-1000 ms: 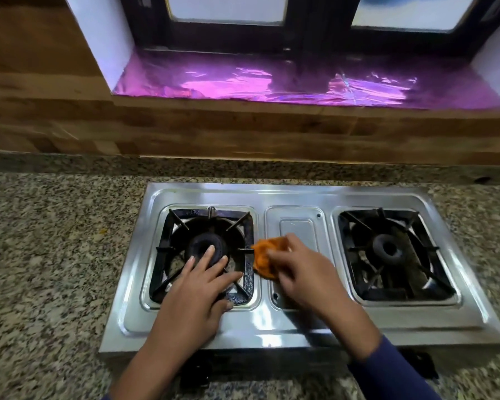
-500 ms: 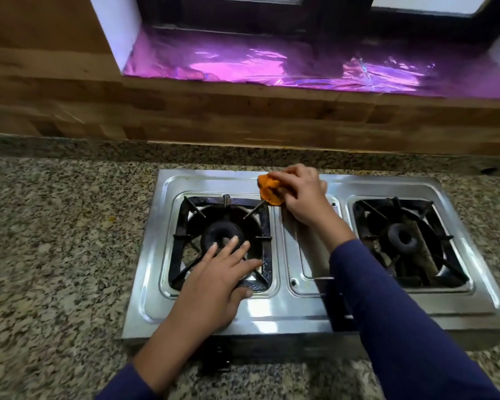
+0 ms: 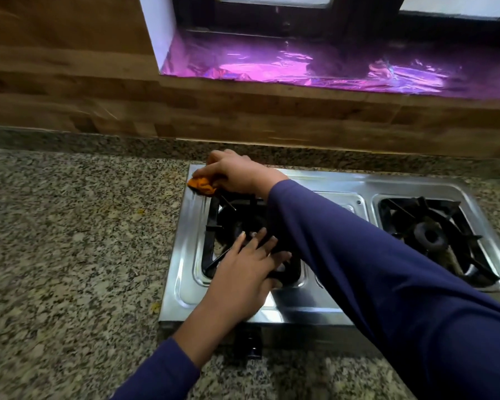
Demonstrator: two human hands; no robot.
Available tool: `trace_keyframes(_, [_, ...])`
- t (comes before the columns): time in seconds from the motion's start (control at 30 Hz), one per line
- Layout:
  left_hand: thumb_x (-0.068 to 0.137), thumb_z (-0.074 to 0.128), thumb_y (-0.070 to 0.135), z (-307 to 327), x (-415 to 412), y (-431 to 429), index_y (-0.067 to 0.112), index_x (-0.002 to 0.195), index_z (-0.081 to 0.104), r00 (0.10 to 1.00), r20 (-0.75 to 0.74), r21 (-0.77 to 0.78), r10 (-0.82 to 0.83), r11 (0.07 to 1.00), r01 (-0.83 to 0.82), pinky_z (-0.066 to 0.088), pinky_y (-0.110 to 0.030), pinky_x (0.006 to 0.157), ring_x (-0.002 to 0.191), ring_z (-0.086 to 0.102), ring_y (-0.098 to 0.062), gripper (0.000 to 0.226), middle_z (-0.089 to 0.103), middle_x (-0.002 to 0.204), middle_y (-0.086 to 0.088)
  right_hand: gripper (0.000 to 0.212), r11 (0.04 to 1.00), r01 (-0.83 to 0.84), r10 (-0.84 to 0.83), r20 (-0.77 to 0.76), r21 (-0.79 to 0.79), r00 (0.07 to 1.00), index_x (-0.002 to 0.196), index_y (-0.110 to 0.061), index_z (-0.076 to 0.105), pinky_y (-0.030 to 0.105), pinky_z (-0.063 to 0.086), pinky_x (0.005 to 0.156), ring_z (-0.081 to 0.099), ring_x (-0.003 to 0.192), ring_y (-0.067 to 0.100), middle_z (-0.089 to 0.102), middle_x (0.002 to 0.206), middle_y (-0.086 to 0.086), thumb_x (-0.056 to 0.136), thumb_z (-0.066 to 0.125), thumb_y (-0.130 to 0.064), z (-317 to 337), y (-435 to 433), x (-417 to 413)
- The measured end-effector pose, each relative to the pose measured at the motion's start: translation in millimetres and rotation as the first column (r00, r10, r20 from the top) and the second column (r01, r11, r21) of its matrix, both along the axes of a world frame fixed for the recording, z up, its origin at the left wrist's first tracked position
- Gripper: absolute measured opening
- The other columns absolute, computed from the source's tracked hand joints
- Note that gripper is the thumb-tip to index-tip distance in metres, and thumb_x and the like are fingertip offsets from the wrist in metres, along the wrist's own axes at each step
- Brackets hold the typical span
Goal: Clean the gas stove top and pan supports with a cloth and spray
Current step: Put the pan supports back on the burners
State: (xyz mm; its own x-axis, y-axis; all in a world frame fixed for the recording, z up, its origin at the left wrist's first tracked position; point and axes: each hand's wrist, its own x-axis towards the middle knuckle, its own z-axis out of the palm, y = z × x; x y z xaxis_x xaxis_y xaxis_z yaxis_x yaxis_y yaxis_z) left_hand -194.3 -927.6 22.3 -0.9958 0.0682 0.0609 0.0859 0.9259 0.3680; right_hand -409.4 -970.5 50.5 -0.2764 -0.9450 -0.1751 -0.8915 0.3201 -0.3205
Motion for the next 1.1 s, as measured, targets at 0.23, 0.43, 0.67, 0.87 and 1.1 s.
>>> trace_keyframes(0.23, [0.091, 0.059, 0.042, 0.4, 2.7, 2.3, 0.039, 0.143, 0.042, 1.000, -0.009, 0.055, 0.027, 0.998, -0.027, -0.003, -0.035, 0.120, 0.150, 0.009, -0.015, 0.055, 0.028, 0.158, 0.009, 0.050, 0.940, 0.341, -0.341, -0.007, -0.009, 0.940, 0.129, -0.041, 0.060, 0.047, 0.048, 0.090, 0.051, 0.115, 0.031, 0.054, 0.119, 0.004, 0.085, 0.059, -0.019, 3.5, 114.6, -31.4])
trace_keyframes(0.43, [0.091, 0.059, 0.042, -4.2, 2.0, 0.7, 0.043, 0.142, 0.040, 0.999, 0.028, 0.085, 0.036, 0.996, -0.038, -0.006, -0.035, 0.120, 0.149, 0.002, -0.008, 0.055, 0.023, 0.159, 0.013, 0.052, 0.844, 0.537, -0.526, -0.189, 0.008, 0.829, 0.136, -0.047, 0.049, 0.047, 0.033, 0.096, 0.044, 0.117, 0.023, 0.052, 0.121, -0.004, 0.086, 0.055, -0.033, -5.4, 246.1, 27.0])
trace_keyframes(0.67, [0.089, 0.054, 0.032, 3.8, 3.4, 7.2, 0.043, 0.140, 0.044, 0.982, 0.166, 0.313, 0.095, 0.939, -0.144, -0.002, -0.039, 0.122, 0.148, -0.003, -0.002, 0.053, 0.021, 0.157, 0.017, 0.055, 0.905, 0.391, -0.400, -0.021, -0.169, 0.916, 0.128, -0.045, 0.053, 0.045, 0.037, 0.086, 0.053, 0.104, 0.020, 0.056, 0.109, -0.011, 0.075, 0.050, -0.033, -20.7, 305.3, 139.3])
trace_keyframes(0.87, [0.082, 0.045, 0.025, 22.5, 8.8, 9.0, 0.041, 0.140, 0.047, 0.936, 0.295, 0.515, 0.192, 0.793, -0.325, 0.001, -0.037, 0.123, 0.148, 0.005, -0.002, 0.060, 0.033, 0.155, 0.011, 0.040, 0.881, 0.438, -0.468, -0.181, -0.180, 0.865, 0.124, -0.032, 0.058, 0.045, 0.040, 0.083, 0.054, 0.108, 0.029, 0.058, 0.123, -0.002, 0.083, 0.057, -0.029, -28.7, 273.0, 105.6])
trace_keyframes(1.1, [0.099, 0.052, 0.021, 25.0, 56.4, 5.1, 0.036, 0.133, 0.056, 0.819, 0.143, 0.473, 0.555, 0.689, -0.549, 0.033, -0.047, 0.114, 0.145, 0.017, 0.001, 0.038, 0.039, 0.151, 0.016, 0.040, 0.950, 0.266, -0.272, -0.015, -0.167, 0.962, 0.114, -0.031, 0.064, 0.040, 0.043, 0.079, 0.052, 0.103, 0.023, 0.059, 0.110, -0.007, 0.077, 0.048, -0.033, -14.6, 282.4, 117.7])
